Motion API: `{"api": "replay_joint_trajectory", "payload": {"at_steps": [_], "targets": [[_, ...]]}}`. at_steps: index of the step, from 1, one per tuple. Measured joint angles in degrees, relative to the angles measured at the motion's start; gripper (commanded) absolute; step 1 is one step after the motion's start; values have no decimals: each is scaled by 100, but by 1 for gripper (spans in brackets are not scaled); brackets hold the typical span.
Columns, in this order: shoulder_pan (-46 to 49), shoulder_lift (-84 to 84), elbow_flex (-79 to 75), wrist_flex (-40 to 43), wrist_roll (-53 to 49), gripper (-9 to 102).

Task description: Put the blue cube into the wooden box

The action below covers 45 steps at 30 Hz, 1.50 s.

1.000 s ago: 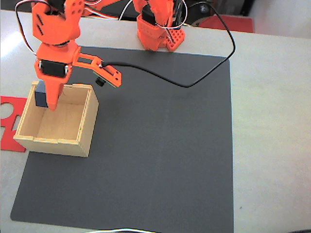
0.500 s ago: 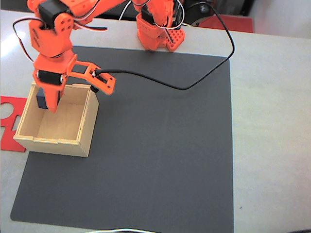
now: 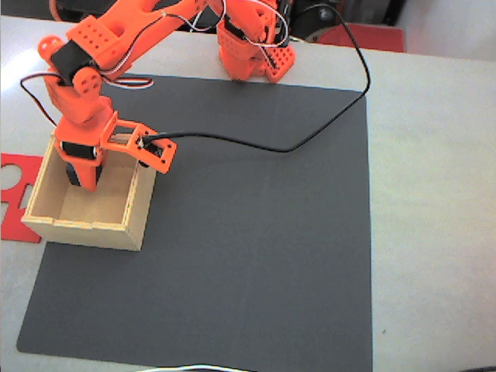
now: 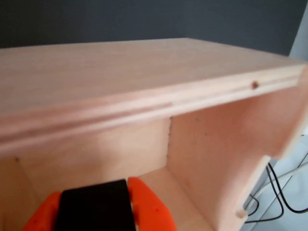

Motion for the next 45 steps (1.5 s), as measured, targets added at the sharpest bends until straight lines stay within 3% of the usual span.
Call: {"api": "replay_joint_trajectory", "payload": {"at_steps": [5, 18, 22, 25, 29, 38, 45], "targets": [[-44, -211, -9, -70, 18, 13], [-44, -97, -9, 123, -9, 23], [-44, 88, -9, 299, 18, 20], [-35, 466, 0, 334, 88, 1], [-114, 1020, -448, 650, 589, 0], [-185, 2039, -3612, 2479, 1301, 0], [-545, 4711, -2936, 2628, 1362, 0]]}}
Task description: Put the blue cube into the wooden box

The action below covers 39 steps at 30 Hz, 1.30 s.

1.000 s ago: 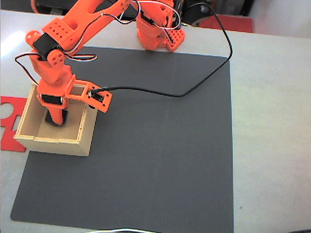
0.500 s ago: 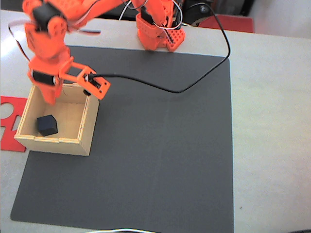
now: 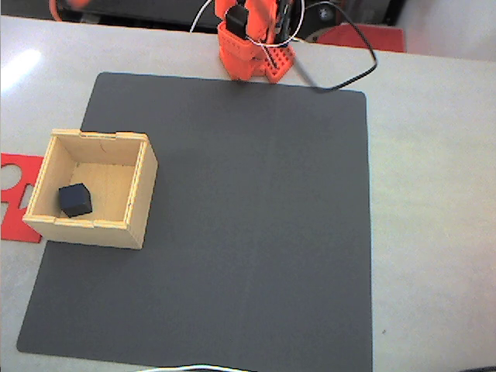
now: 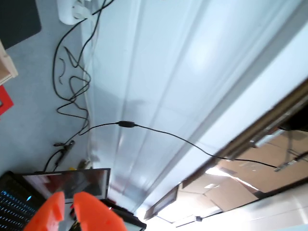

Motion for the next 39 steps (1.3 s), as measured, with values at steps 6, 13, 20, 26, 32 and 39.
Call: {"api": "replay_joint_trajectory", "payload": {"at_steps": [6, 13, 20, 26, 32, 39], "targets": [[-624, 2786, 2162, -114, -132, 0], [-1784, 4790, 4491, -114, 158, 0], [-2338, 6038, 6328, -334, 9, 0], [-2347, 7225, 8728, -1169, -246, 0], [-2549, 7611, 10547, -2074, -9, 0], [-2540, 7963, 12199, -2681, 396, 0]]}}
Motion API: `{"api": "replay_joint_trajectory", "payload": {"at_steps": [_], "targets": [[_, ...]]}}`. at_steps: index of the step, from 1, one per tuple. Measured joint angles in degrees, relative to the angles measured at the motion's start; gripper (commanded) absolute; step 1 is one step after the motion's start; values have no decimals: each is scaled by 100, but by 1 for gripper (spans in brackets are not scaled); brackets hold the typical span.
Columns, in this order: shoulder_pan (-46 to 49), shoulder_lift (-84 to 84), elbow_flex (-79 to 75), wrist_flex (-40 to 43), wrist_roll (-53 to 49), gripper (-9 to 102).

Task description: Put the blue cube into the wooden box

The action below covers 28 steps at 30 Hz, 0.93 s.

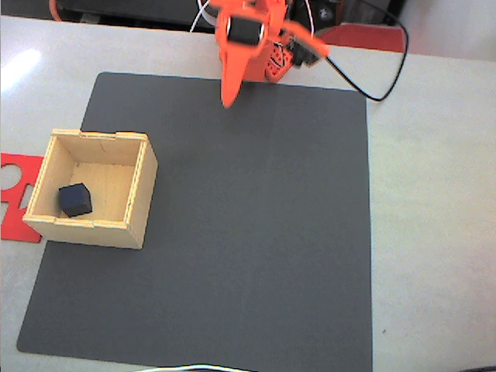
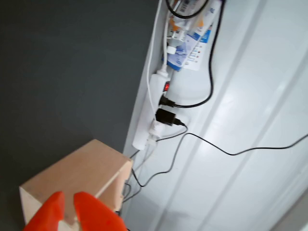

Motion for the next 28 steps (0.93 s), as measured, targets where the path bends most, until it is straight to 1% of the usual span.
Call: {"api": "replay_joint_trajectory", "payload": {"at_steps": [6, 12, 16, 28], "targets": [[44, 0, 932, -193, 211, 0], [255, 0, 1415, -229, 378, 0], [527, 0, 1441, -229, 536, 0], [527, 0, 1441, -229, 571, 0]]}}
